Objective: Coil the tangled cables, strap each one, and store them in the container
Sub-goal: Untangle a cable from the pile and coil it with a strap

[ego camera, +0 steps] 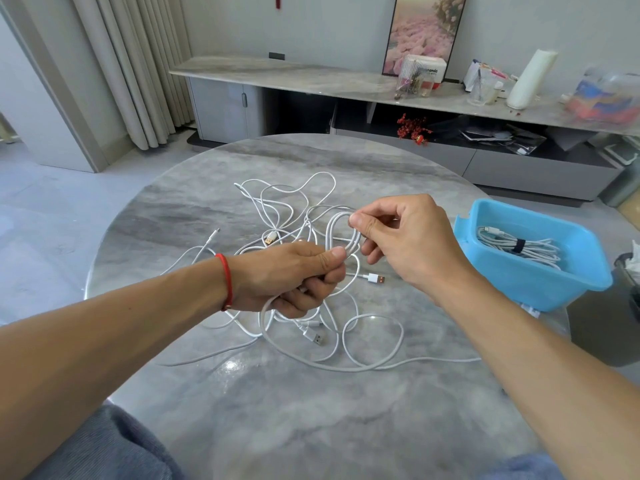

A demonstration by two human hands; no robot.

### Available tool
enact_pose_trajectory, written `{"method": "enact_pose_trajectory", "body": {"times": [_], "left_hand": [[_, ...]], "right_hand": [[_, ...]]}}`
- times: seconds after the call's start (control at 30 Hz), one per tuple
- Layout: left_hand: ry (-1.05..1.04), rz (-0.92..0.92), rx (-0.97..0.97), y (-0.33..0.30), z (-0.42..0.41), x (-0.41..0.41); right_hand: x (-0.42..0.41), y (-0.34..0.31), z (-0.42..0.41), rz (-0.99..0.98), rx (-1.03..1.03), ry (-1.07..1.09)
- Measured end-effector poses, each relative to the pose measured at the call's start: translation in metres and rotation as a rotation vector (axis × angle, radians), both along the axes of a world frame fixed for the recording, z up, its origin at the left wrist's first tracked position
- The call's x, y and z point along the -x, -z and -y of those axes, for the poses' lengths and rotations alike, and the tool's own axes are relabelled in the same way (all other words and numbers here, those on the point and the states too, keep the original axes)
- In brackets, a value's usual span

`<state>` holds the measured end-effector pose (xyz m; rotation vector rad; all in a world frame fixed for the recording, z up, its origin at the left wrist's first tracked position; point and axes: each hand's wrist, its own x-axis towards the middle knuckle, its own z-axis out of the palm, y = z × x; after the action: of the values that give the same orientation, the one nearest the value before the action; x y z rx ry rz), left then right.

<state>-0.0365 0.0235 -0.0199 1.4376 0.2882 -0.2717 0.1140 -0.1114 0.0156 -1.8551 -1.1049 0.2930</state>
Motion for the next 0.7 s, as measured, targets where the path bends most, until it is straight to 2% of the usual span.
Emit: {"method": "enact_pose_trajectory", "body": {"times": [0.13, 0.2, 0.3, 0.37, 0.43, 0.53, 0.7], "left_hand": [[-0.199, 0.036, 0.109, 0.000, 0.004, -0.004], [-0.359, 0.072, 0.155, -0.001, 0.002, -0.008], [-0.557, 0.128, 0.148, -0.002, -0.004, -0.012], [-0.626, 0.134, 0.109, 0.001, -0.009, -0.011], [-0.654, 0.108, 0.069, 0.004, -0.013, -0.009], [-0.620, 0.083, 0.061, 0.005, -0.017, -0.005], [-0.489, 0.094, 0.008, 0.002, -0.010, -0.003]], "right_hand": [[0.004, -0.001, -0.002, -0.124, 0.020, 0.050], [0.010, 0.002, -0.003, -0.181, 0.186, 0.012], [0.026, 0.009, 0.002, -0.281, 0.472, -0.300], [0.035, 0.008, 0.007, -0.311, 0.567, -0.519], [0.040, 0.005, 0.008, -0.211, 0.548, -0.622], [0.041, 0.001, 0.006, 0.068, 0.480, -0.651], [0.038, 0.002, 0.008, 0.368, 0.596, -0.472]]}}
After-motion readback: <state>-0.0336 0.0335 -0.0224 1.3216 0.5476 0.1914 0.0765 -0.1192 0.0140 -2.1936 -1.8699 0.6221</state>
